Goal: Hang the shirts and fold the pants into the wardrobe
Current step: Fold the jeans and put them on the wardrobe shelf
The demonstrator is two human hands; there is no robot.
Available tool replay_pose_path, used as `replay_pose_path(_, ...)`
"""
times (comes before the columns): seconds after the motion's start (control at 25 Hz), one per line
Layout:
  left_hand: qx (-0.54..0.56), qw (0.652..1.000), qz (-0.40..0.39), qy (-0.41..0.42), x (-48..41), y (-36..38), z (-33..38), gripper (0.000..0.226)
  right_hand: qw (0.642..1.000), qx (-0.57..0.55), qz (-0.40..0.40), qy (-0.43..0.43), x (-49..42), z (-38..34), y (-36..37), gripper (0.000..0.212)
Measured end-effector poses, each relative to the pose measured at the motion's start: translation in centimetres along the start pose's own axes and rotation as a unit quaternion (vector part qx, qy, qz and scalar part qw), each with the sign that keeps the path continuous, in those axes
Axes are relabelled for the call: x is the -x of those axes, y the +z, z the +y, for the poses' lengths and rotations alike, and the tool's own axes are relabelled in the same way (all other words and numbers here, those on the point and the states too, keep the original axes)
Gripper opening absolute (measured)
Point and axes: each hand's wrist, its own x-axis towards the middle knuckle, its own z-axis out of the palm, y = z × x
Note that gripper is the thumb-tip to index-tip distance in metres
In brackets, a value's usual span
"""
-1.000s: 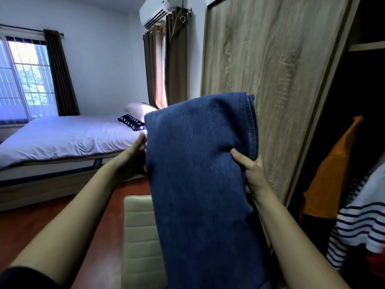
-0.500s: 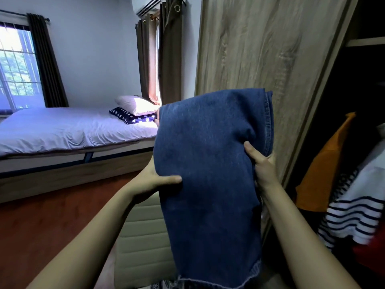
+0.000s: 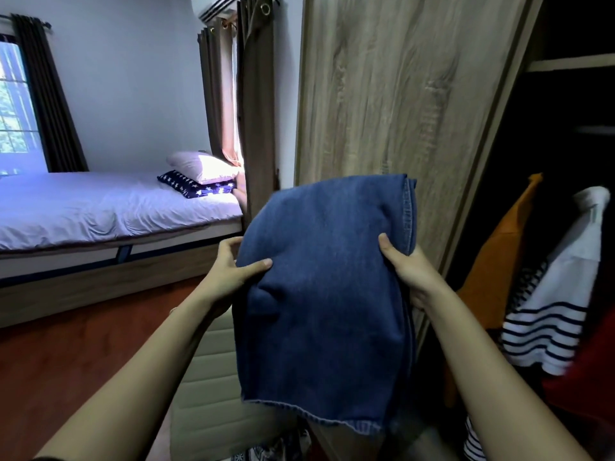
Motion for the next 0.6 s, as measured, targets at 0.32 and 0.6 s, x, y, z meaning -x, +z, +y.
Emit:
replay_pose_path(0.32,-0.038,0.985,-0.17,0.015,-0.3,-1.6,0.3,0.093,0.999,-0.006,0.031,0.035,-0.3,0.7,-1.3,0.021)
replay_pose_path(0.6,0.058,0.997,-0.048,0.025,-0.7,-1.5,2.9,0.057,0.986,-0.084,-0.057,0.134,1.1,1.4,-1.8,0.131)
